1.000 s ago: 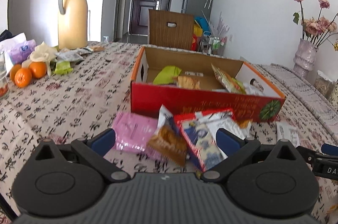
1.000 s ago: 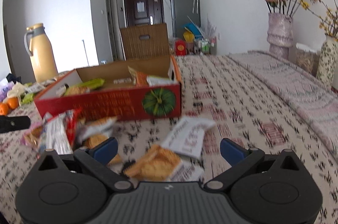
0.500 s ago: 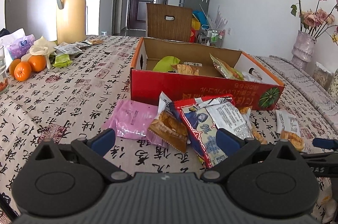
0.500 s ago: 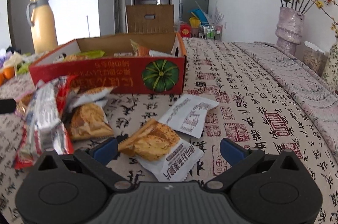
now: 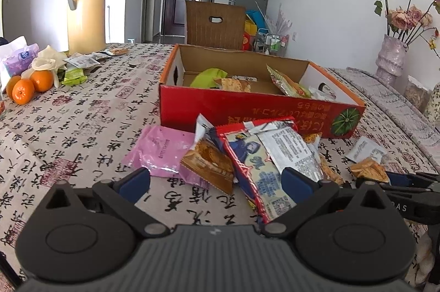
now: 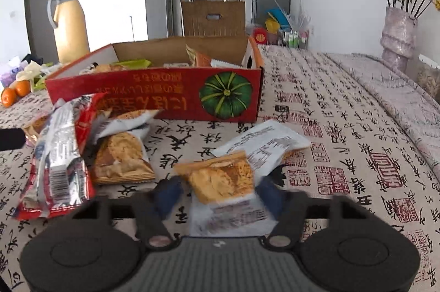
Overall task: Organize snacks
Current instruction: 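Grasp the pumpkin-seed cracker packet with the right gripper, then grasp the red-and-white snack bag with the left gripper while the right gripper holds its packet, then carry the red-and-white bag and cracker packet over the cardboard box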
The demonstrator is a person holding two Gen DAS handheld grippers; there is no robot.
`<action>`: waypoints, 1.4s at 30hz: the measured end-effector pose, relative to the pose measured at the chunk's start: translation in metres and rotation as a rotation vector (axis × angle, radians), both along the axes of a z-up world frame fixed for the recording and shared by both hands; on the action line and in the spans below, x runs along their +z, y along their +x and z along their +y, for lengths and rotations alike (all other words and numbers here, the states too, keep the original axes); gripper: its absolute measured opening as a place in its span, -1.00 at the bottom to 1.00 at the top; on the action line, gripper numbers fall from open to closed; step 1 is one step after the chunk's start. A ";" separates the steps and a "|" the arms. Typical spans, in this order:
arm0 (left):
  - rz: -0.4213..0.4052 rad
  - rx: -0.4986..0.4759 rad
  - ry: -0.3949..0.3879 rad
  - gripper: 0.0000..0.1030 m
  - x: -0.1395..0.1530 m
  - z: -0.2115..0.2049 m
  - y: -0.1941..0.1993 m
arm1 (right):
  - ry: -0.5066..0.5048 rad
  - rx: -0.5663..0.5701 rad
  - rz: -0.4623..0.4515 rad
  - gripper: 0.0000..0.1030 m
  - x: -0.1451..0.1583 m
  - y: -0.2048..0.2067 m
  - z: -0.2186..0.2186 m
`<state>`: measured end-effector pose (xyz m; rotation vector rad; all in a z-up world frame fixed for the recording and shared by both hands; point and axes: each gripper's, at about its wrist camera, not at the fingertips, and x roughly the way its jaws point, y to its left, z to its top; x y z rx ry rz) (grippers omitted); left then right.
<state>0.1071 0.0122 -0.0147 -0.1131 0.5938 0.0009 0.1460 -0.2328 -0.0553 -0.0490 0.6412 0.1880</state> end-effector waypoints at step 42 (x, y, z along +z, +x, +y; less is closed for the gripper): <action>0.106 -0.005 0.004 0.23 -0.012 -0.065 0.035 | 0.138 -0.028 -0.196 -0.21 0.007 -0.031 -0.021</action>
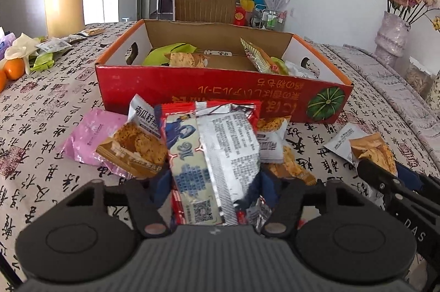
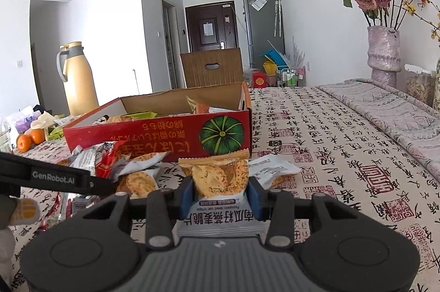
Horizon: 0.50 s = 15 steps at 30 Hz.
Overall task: Organize snacks
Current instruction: 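Carry the red-and-white bag and cracker packet over the cardboard box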
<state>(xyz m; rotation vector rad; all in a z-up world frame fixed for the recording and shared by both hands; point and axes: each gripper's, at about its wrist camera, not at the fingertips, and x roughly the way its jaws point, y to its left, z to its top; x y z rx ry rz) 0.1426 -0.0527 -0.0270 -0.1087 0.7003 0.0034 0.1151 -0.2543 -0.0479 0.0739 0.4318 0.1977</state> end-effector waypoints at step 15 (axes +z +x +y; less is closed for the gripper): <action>-0.064 -0.041 0.010 0.19 0.020 0.007 -0.017 | -0.004 -0.016 0.007 -0.21 0.004 -0.002 0.001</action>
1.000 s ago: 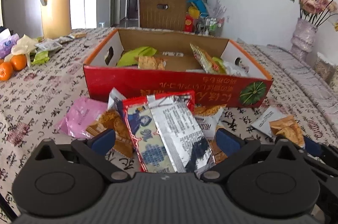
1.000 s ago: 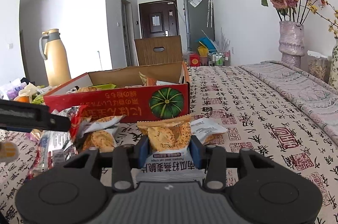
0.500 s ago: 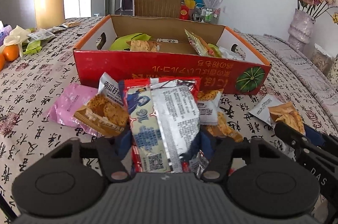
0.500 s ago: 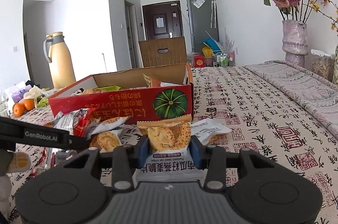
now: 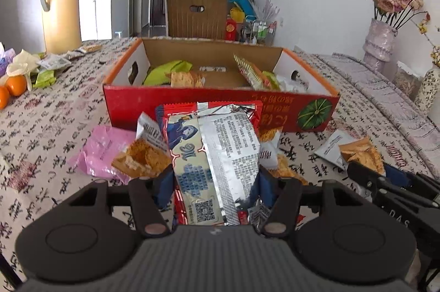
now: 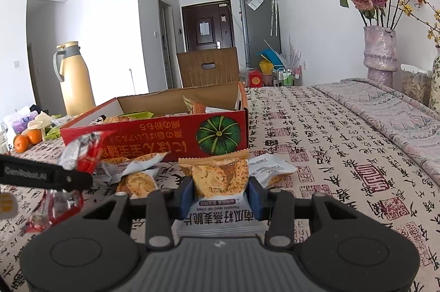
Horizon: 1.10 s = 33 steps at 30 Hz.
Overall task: Organize snacks
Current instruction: 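Carry the red-and-white bag and cracker packet over the cardboard box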
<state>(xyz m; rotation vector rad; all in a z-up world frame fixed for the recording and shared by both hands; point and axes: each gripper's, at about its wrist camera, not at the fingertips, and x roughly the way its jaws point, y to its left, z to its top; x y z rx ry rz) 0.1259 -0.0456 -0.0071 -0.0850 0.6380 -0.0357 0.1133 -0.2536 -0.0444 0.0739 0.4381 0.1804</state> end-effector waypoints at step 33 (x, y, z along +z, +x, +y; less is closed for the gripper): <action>-0.188 0.015 0.047 0.19 0.088 0.013 0.112 | -0.024 0.021 -0.135 -0.21 0.091 0.129 0.059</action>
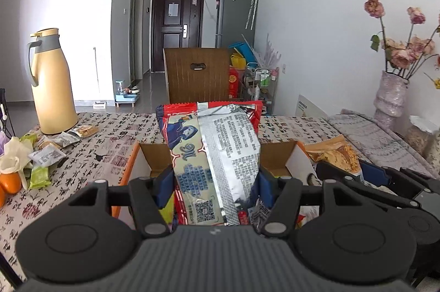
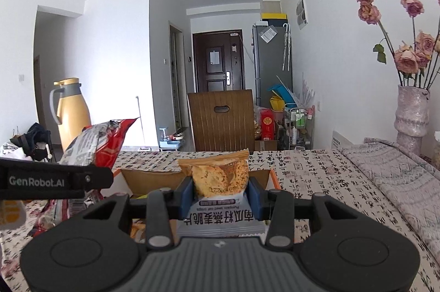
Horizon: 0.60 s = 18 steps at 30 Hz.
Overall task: Organize snacks
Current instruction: 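Carry the red-and-white bag and cracker packet over the cardboard box, then open both grippers to drop the two packets into the box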
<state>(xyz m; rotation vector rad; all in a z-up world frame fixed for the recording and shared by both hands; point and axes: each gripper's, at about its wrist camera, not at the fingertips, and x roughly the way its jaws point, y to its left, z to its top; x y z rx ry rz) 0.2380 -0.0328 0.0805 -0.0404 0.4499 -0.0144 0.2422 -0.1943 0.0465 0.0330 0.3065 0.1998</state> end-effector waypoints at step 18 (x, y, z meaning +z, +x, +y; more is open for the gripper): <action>0.013 0.060 -0.018 0.19 -0.046 0.024 0.050 | 0.017 -0.031 0.094 -0.21 -0.038 0.050 0.007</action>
